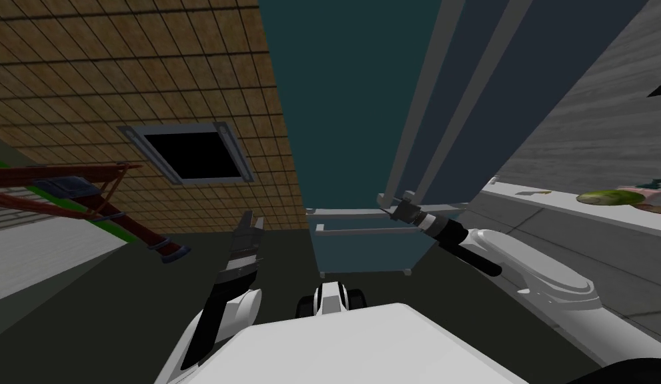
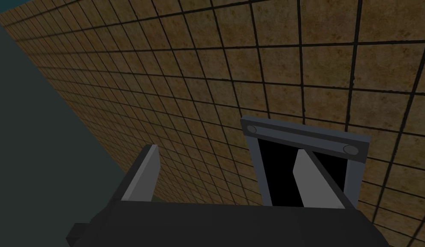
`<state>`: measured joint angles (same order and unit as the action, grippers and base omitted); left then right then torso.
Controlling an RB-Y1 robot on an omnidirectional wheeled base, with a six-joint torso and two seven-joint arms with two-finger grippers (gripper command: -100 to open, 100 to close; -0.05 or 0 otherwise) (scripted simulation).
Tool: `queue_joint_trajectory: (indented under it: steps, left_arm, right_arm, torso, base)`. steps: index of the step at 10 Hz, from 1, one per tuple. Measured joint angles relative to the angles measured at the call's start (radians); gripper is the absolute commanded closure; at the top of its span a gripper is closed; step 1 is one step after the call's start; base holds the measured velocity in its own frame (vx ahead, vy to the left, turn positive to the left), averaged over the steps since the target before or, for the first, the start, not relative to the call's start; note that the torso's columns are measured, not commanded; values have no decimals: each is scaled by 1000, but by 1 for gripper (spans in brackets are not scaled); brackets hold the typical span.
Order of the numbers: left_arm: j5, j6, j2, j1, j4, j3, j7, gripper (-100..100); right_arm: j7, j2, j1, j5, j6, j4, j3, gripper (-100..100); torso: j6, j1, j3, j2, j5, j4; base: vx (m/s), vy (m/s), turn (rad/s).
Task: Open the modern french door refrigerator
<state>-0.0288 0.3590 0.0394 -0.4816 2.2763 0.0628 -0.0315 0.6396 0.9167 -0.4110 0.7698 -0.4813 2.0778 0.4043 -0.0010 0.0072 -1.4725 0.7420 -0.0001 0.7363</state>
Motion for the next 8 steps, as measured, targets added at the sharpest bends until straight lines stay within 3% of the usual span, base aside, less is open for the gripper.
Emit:
queue_joint_trajectory:
  steps: [5, 8]
  left_arm:
    - [0, 0, 0, 0, 0, 0, 0, 0]
    - [0, 0, 0, 0, 0, 0, 0, 0]
  right_arm:
    - [-10, 7, -23, 10, 53, -48, 34, 100]
    - [-17, 12, -26, 17, 85, -83, 48, 100]
  torso:
    - [-4, -3, -7, -8, 2, 0]
    - [-1, -6, -7, -9, 1, 1]
  base:
    - [-152, 256, -135]
    - [-77, 199, -126]
